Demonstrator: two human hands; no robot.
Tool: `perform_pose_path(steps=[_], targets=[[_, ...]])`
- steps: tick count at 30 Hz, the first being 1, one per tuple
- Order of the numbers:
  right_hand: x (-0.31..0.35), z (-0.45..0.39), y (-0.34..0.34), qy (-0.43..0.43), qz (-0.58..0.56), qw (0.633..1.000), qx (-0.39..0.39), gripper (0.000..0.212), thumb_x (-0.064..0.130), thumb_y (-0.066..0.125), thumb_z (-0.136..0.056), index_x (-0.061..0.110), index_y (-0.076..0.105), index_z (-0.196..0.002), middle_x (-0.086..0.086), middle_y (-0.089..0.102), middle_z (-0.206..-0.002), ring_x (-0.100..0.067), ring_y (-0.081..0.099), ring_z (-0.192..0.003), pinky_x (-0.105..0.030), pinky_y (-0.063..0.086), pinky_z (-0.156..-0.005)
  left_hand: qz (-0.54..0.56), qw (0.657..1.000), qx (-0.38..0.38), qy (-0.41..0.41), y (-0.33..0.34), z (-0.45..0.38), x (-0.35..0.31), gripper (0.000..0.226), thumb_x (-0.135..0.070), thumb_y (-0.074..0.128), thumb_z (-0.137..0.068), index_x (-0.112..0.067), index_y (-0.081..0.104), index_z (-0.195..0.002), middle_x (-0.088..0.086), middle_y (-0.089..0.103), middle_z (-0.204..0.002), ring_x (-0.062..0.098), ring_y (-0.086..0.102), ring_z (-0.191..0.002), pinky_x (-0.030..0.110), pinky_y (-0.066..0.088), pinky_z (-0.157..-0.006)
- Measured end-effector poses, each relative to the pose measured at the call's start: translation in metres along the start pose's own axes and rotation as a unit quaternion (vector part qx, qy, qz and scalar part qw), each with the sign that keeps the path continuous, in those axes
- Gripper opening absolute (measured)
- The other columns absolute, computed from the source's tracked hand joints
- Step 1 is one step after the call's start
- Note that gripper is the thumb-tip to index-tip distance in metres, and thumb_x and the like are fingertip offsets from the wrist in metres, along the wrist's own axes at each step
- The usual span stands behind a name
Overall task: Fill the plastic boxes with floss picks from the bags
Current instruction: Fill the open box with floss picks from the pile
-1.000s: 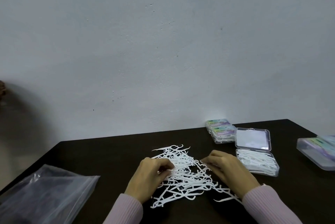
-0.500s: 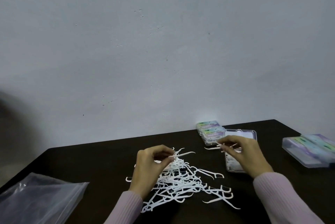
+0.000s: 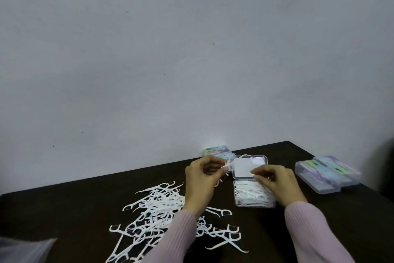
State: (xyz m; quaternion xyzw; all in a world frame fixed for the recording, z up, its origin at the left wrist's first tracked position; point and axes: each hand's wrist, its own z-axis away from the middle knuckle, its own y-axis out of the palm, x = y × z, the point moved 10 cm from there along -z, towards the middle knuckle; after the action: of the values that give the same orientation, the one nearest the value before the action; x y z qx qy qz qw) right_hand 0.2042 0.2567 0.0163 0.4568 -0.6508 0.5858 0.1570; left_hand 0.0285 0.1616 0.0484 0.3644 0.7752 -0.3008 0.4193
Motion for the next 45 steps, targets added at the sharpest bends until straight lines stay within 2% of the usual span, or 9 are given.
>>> perform_pose_path(steps=[6, 11, 15, 19, 29, 35, 39, 42, 45], targets=[[-0.006, -0.002, -0.006, 0.007, -0.058, 0.998, -0.023, 0.017, 0.012, 0.065, -0.083, 0.02, 0.067, -0.098, 0.007, 0.063, -0.093, -0.001, 0.056, -0.087, -0.012, 0.043, -0.077, 0.018, 0.999, 0.021, -0.022, 0.031, -0.005, 0.011, 0.013, 0.002, 0.077, -0.072, -0.008, 0.073, -0.08, 0.002, 0.073, -0.078, 0.007, 0.067, -0.071, 0.014, 0.051, -0.066], [-0.029, -0.004, -0.021, 0.057, -0.068, 0.995, -0.052, 0.014, 0.013, 0.06, -0.087, 0.02, 0.064, -0.098, 0.004, 0.06, -0.097, -0.009, 0.054, -0.093, -0.021, 0.042, -0.081, 0.005, 0.999, 0.052, -0.01, 0.054, -0.003, 0.009, 0.014, 0.001, 0.075, -0.074, -0.01, 0.073, -0.082, -0.003, 0.072, -0.082, 0.003, 0.066, -0.076, 0.013, 0.051, -0.069], [-0.042, -0.004, -0.018, 0.084, -0.059, 0.995, -0.015, 0.012, 0.01, 0.061, -0.086, 0.019, 0.063, -0.094, 0.003, 0.06, -0.089, 0.0, 0.05, -0.077, -0.012, 0.038, -0.065, -0.044, 0.995, 0.094, 0.011, 0.074, 0.001, 0.008, 0.015, -0.003, 0.074, -0.077, -0.016, 0.073, -0.085, -0.007, 0.071, -0.084, 0.002, 0.065, -0.079, 0.016, 0.053, -0.074], [-0.056, -0.005, -0.014, 0.118, -0.058, 0.991, 0.018, 0.01, 0.013, 0.062, -0.086, 0.019, 0.063, -0.093, 0.003, 0.06, -0.091, -0.001, 0.05, -0.077, -0.018, 0.039, -0.073, -0.105, 0.985, 0.132, 0.034, 0.089, 0.007, 0.011, 0.016, -0.007, 0.071, -0.08, -0.018, 0.073, -0.091, -0.008, 0.071, -0.089, -0.001, 0.064, -0.083, 0.017, 0.053, -0.079], [-0.056, -0.002, -0.018, 0.126, -0.125, 0.984, 0.004, 0.021, -0.001, 0.065, -0.08, 0.019, 0.061, -0.082, 0.002, 0.064, -0.085, -0.007, 0.06, -0.079, -0.016, 0.045, -0.067, -0.085, 0.979, 0.184, 0.019, 0.091, 0.007, 0.021, 0.035, 0.0, 0.072, -0.076, -0.027, 0.07, -0.099, -0.013, 0.069, -0.1, -0.006, 0.061, -0.096, 0.015, 0.048, -0.091], [-0.054, -0.002, -0.018, 0.119, -0.121, 0.985, 0.002, 0.02, -0.002, 0.062, -0.081, 0.017, 0.063, -0.083, 0.001, 0.066, -0.088, -0.007, 0.061, -0.083, -0.016, 0.045, -0.071, -0.048, 0.992, 0.115, 0.001, 0.071, 0.002, 0.029, 0.031, -0.007, 0.066, -0.084, -0.031, 0.064, -0.103, -0.021, 0.06, -0.109, -0.006, 0.053, -0.106, 0.004, 0.04, -0.087], [-0.048, -0.003, -0.018, 0.102, -0.094, 0.99, -0.019, 0.02, -0.001, 0.064, -0.08, 0.019, 0.063, -0.081, 0.001, 0.065, -0.087, -0.008, 0.06, -0.083, -0.017, 0.047, -0.071, -0.005, 0.995, 0.06, -0.074, 0.067, 0.007, 0.053, 0.032, -0.005, 0.051, -0.093, -0.034, 0.056, -0.104, -0.013, 0.048, -0.122, 0.004, 0.045, -0.118, 0.026, 0.04, -0.103], [-0.041, -0.003, -0.012, 0.077, -0.067, 0.995, 0.0, 0.02, 0.001, 0.067, -0.079, 0.021, 0.064, -0.081, 0.005, 0.065, -0.086, -0.002, 0.058, -0.081, -0.012, 0.043, -0.064, -0.002, 0.99, 0.082, -0.114, 0.075, 0.011, 0.062, 0.028, -0.011, 0.048, -0.096, -0.036, 0.049, -0.108, -0.009, 0.037, -0.13, 0.009, 0.039, -0.124, 0.032, 0.036, -0.108], [-0.043, -0.004, -0.017, 0.078, -0.073, 0.994, -0.036, 0.016, 0.004, 0.066, -0.08, 0.019, 0.065, -0.084, 0.004, 0.064, -0.088, -0.004, 0.057, -0.082, -0.016, 0.043, -0.074, 0.073, 0.979, 0.104, -0.159, 0.086, 0.015, 0.069, 0.032, -0.015, 0.046, -0.098, -0.034, 0.041, -0.123, -0.005, 0.034, -0.139, 0.015, 0.043, -0.126, 0.039, 0.041, -0.106]])
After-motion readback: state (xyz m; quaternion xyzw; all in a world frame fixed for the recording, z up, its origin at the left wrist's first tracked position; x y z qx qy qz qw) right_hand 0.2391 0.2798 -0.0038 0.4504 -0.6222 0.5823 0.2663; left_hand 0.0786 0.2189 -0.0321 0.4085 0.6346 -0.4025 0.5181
